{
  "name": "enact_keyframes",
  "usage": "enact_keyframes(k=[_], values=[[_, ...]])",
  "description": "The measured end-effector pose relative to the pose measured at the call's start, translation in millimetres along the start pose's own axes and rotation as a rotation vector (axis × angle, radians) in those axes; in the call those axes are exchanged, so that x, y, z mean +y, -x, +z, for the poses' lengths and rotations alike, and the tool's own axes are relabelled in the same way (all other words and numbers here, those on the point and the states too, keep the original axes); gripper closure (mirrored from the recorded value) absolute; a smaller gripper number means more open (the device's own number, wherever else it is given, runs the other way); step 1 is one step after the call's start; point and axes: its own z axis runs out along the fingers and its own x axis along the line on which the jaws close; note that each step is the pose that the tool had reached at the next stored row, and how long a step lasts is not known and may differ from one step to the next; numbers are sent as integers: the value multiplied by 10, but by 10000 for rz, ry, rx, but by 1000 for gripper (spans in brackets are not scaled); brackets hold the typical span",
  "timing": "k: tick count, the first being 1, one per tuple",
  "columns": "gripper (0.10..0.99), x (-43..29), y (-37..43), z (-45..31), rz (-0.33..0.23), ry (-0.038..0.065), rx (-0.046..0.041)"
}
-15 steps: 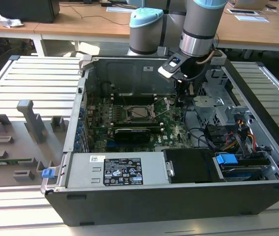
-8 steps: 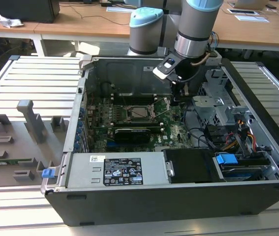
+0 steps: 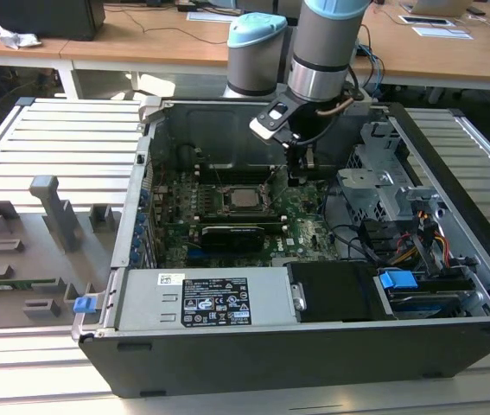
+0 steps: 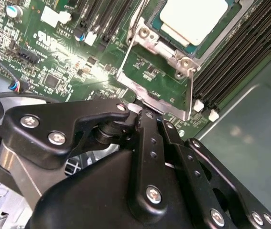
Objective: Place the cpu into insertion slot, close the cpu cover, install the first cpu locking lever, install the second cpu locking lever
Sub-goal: 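Close the cpu cover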
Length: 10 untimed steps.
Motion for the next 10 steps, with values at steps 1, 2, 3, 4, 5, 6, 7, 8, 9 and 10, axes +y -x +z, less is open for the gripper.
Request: enact_keyframes(k=[1, 2, 3, 4, 5, 6, 7, 8, 9, 10], values=[[980, -20, -1, 0, 0, 0, -1], [980, -21, -1, 0, 0, 2, -1], [980, -21, -1, 0, -1, 4, 0], [980, -21, -2, -5, -2, 4, -2], [980, -21, -2, -13, -2, 5, -2], [980, -21, -1, -31, 0, 5, -1], [980, -22, -1, -55, 0, 6, -1], [980, -22, -1, -83, 0, 6, -1], [980, -22, -1, -102, 1, 6, -1], [980, -22, -1, -120, 1, 6, -1]])
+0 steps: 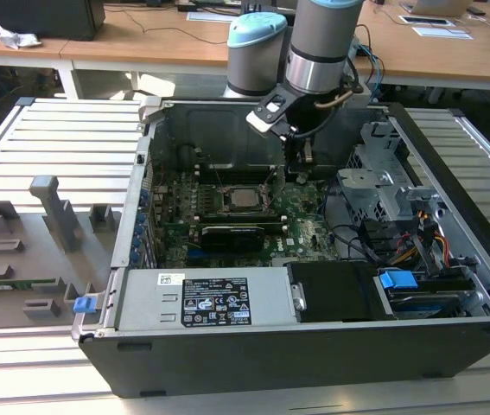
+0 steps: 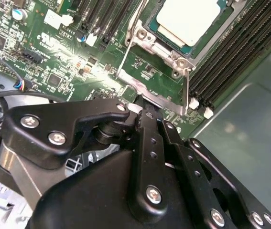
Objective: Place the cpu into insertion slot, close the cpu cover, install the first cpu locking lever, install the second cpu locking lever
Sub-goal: 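Close the cpu cover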
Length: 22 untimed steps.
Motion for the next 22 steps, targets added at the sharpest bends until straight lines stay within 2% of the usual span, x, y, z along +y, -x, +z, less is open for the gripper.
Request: enact_keyframes(k=[4, 22], values=[[980, 0, 0, -52, -1, 1, 2], [980, -52, -3, -52, -4, 0, 0]])
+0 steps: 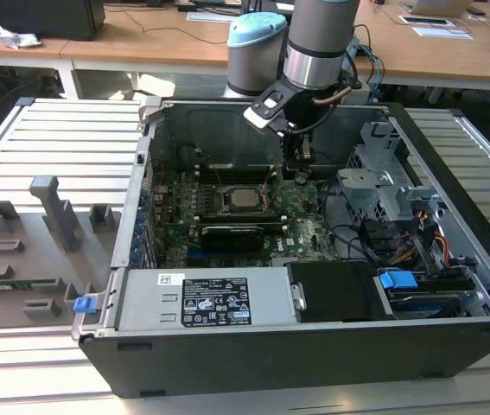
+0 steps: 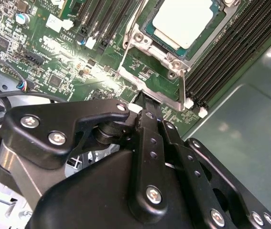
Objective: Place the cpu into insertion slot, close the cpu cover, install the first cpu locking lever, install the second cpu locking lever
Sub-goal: 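Close the cpu cover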
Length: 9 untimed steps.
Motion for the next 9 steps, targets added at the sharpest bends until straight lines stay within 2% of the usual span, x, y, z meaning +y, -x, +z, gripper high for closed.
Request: enact_keyframes(k=[4, 9], values=[[980, -129, -8, 1, -1, 0, 1], [980, -208, -13, 2, 0, -1, 0]])
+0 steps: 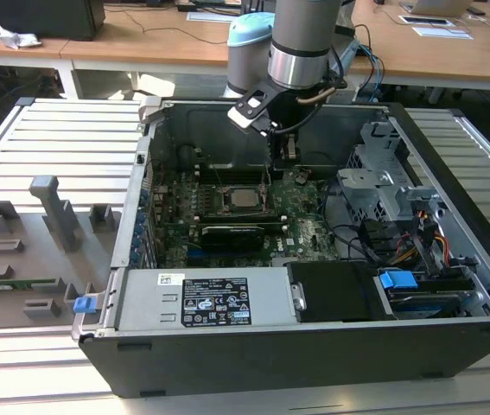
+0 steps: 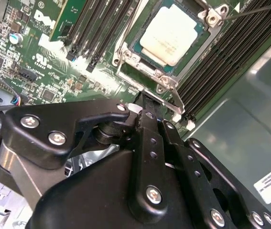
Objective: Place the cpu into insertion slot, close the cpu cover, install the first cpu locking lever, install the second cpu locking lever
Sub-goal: 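Close the cpu cover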
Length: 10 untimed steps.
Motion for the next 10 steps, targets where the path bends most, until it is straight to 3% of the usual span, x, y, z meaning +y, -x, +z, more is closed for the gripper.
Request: enact_keyframes(k=[6, 10], values=[[980, -75, -5, 1, 1, 1, 0], [980, -169, -11, 2, 0, 0, 0]])
